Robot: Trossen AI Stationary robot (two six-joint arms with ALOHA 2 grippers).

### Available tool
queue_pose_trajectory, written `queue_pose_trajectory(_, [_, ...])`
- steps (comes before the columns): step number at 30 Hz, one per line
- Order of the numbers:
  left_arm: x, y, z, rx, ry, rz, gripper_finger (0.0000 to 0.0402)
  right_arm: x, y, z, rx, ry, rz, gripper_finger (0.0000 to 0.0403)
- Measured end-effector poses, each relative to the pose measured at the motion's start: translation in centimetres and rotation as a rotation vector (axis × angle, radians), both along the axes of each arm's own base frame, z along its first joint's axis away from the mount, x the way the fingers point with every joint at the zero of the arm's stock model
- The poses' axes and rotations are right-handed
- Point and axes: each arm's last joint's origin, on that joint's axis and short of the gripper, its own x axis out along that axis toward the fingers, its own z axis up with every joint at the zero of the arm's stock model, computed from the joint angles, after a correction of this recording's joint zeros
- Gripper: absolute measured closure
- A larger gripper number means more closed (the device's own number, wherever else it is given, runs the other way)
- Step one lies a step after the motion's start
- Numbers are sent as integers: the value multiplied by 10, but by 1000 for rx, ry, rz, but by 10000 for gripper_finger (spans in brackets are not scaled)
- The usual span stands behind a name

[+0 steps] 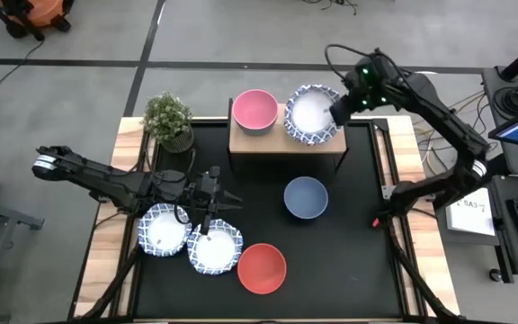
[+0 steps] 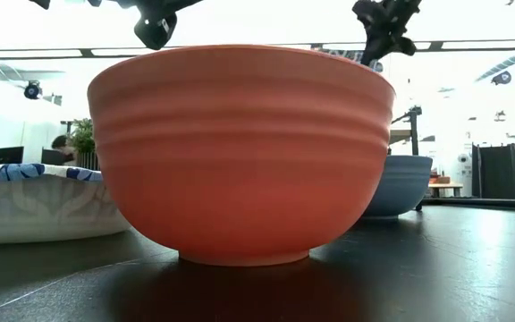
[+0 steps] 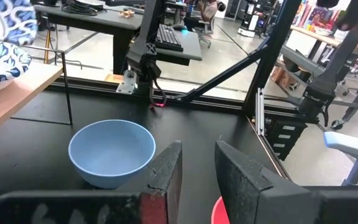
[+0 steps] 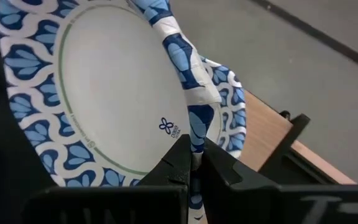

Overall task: Place and stack bowls onto a shelf
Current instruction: Stack the right white and blue paper plate on the white and blue paper plate on the shelf, then stack the orange plastic bowl on the pink plastic bowl on the shelf

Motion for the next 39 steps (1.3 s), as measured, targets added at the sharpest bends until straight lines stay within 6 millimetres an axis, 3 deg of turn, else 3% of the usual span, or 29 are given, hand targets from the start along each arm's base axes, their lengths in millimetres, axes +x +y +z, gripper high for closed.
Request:
queue_pose_trajectory(8, [0, 0, 0, 0, 0, 0, 324, 16, -28, -20, 37, 37, -11, 389])
queue_pose_trajectory(16, [0, 0, 0, 0, 0, 0, 324, 24, -43, -31, 52, 42, -34, 333])
queue_pose_trajectory(24, [0, 0, 0, 0, 0, 0, 324, 15, -50, -30, 41, 45, -63, 286])
queue_pose_trajectory(31, [0, 0, 0, -14, 2, 3, 324, 2, -27, -10, -12, -3, -22, 276])
queue_pose_trajectory(35, [3, -1, -4, -62, 22, 11, 324, -2, 3, 0, -6, -89, 115, 275])
queue_pose_trajectory(39, [14, -3, -17, -107, 72, 23, 324, -3, 43, -5, 2, -123, 275, 280])
